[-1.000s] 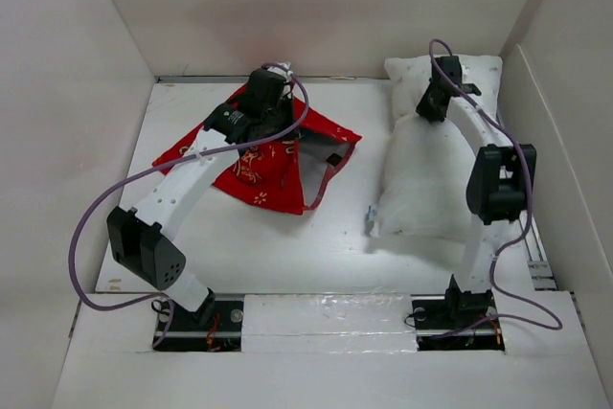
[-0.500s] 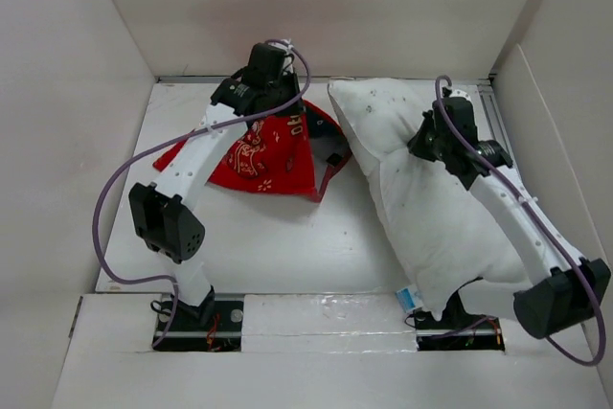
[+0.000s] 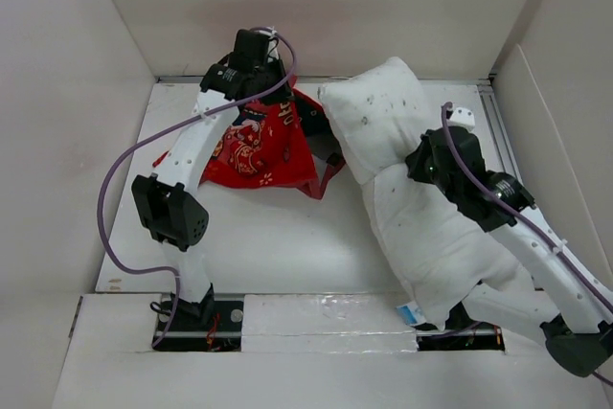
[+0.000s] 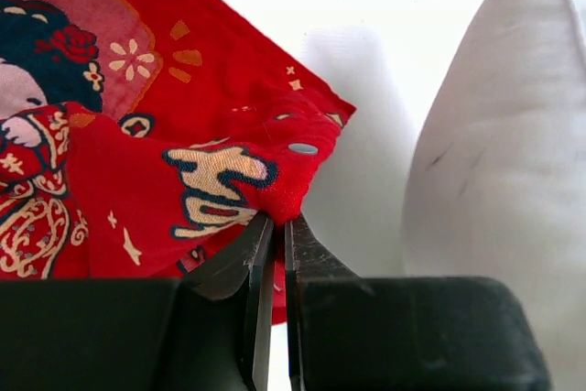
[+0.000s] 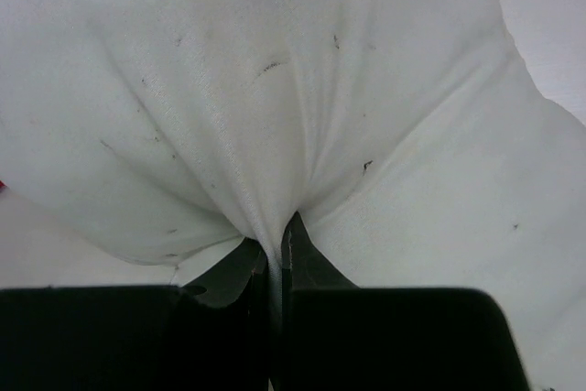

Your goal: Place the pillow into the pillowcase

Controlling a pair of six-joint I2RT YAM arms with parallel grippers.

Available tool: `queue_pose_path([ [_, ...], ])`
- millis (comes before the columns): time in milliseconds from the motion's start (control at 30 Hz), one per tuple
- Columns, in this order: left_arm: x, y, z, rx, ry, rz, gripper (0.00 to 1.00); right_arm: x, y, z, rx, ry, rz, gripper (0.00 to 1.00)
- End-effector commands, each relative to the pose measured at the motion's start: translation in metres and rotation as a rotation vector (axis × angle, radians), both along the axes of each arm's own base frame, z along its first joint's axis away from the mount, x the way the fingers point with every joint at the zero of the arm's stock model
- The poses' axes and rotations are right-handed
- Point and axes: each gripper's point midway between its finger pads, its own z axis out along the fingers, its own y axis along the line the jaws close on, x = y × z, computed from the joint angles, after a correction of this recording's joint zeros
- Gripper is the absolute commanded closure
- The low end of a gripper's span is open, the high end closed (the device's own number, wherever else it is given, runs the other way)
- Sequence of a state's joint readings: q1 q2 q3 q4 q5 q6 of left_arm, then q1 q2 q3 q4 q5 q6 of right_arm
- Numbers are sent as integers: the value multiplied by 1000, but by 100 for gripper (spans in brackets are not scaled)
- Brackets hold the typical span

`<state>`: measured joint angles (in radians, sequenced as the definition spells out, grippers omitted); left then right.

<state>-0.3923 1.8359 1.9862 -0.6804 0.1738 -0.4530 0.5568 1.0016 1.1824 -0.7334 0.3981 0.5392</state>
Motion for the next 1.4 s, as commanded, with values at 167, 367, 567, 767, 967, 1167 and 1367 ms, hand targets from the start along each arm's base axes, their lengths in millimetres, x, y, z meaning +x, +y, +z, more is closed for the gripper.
queue_pose_path([
  [167, 2, 5, 54, -44, -109, -22, 100, -32, 23, -47, -41, 92, 21, 100],
  [367, -8, 17, 58, -33, -119, -9, 100, -13, 5, -78, -112, 141, -110, 100],
  [567, -24, 23, 25, -12, -82, -16, 100, 17, -5, -55, -115, 73, -168, 100],
  [767, -22, 9, 42, -73, -125, -77, 100, 37, 15, -89, -297, 175, -220, 100],
  [967, 0, -1, 45, -73, -93, -74, 100, 32, 45, -85, -290, 134, -231, 100],
  [1167, 5, -1, 31, -78, -71, -48, 100, 24, 36, -67, -284, 100, -228, 100],
  [1367, 7, -14, 30, -161, -46, -88, 100, 19, 82, -83, -232, 90, 39, 100],
])
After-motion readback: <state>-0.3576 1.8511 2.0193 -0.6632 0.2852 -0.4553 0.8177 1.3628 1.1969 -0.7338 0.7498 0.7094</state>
